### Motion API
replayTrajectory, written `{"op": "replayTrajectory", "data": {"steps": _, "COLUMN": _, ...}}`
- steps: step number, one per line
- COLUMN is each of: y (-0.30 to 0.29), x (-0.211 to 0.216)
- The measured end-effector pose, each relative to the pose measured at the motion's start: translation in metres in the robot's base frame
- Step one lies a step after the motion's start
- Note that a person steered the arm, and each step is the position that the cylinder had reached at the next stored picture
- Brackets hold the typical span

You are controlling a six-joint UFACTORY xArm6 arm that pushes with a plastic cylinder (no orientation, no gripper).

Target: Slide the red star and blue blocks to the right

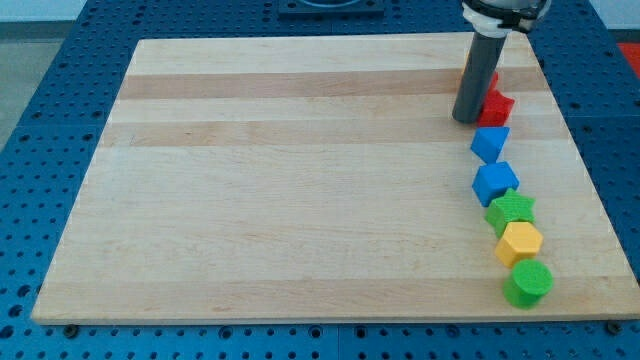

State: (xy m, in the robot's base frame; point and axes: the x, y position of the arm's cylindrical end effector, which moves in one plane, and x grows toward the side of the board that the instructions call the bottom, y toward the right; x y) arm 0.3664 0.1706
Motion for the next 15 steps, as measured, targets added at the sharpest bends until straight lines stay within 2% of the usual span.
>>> {"op": "replayTrajectory", "data": {"steps": 1, "y": 0.0, "x": 0.0}}
{"op": "replayTrajectory", "data": {"steps": 3, "y": -0.032, "x": 0.043}}
{"op": "replayTrajectory", "data": {"steps": 4, "y": -0.032, "x": 0.08}}
{"op": "replayTrajectory", "data": {"steps": 7, "y": -0.005, "x": 0.079}}
{"op": "replayTrajectory", "data": {"steps": 8, "y": -0.007, "x": 0.079}}
{"op": "replayTrajectory", "data": {"steps": 9, "y": -0.035, "x": 0.078}}
{"op": "replayTrajectory", "data": {"steps": 11, "y": -0.037, "x": 0.058}}
{"op": "replayTrajectory", "data": {"steps": 15, "y": 0.01, "x": 0.06}}
